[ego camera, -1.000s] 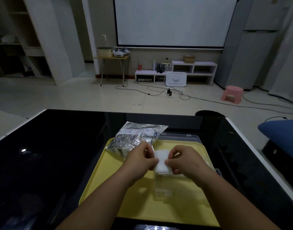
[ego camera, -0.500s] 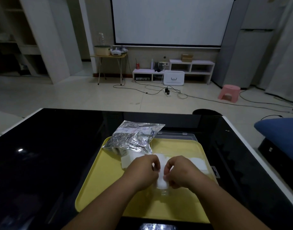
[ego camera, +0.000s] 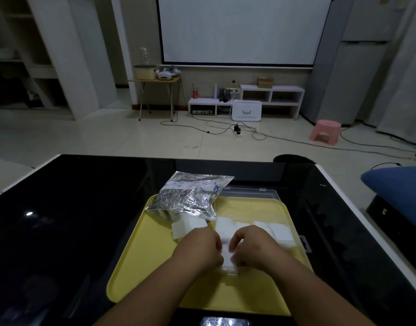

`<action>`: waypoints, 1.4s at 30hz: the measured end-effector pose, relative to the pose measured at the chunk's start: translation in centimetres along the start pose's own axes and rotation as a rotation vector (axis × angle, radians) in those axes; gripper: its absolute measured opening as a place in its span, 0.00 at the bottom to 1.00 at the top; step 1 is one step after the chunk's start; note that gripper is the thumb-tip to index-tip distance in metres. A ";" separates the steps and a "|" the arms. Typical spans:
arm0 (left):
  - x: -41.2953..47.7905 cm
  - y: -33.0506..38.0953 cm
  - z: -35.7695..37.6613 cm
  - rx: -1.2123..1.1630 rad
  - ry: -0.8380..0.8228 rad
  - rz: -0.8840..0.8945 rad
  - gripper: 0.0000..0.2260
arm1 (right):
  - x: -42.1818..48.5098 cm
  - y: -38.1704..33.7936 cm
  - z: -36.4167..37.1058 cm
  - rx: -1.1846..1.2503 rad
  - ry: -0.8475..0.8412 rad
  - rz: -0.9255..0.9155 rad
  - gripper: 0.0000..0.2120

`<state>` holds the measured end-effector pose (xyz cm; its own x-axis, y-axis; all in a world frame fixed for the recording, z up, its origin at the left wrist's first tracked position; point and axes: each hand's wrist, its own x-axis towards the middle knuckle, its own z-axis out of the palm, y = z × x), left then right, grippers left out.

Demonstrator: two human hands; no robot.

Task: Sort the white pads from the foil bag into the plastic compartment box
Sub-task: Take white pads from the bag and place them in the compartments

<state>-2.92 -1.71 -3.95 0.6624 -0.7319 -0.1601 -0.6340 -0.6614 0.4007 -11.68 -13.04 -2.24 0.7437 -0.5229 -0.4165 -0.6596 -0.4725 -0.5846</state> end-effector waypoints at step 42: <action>1.2 -6.4 -4.8 0.089 0.184 -0.043 0.20 | 0.7 -0.4 -0.5 -0.148 0.213 -0.153 0.09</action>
<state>3.89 2.42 -2.43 0.7463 -0.6656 -0.0050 -0.6307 -0.7095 0.3144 -10.93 -13.61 -1.93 0.8066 -0.5671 -0.1667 -0.5617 -0.6475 -0.5151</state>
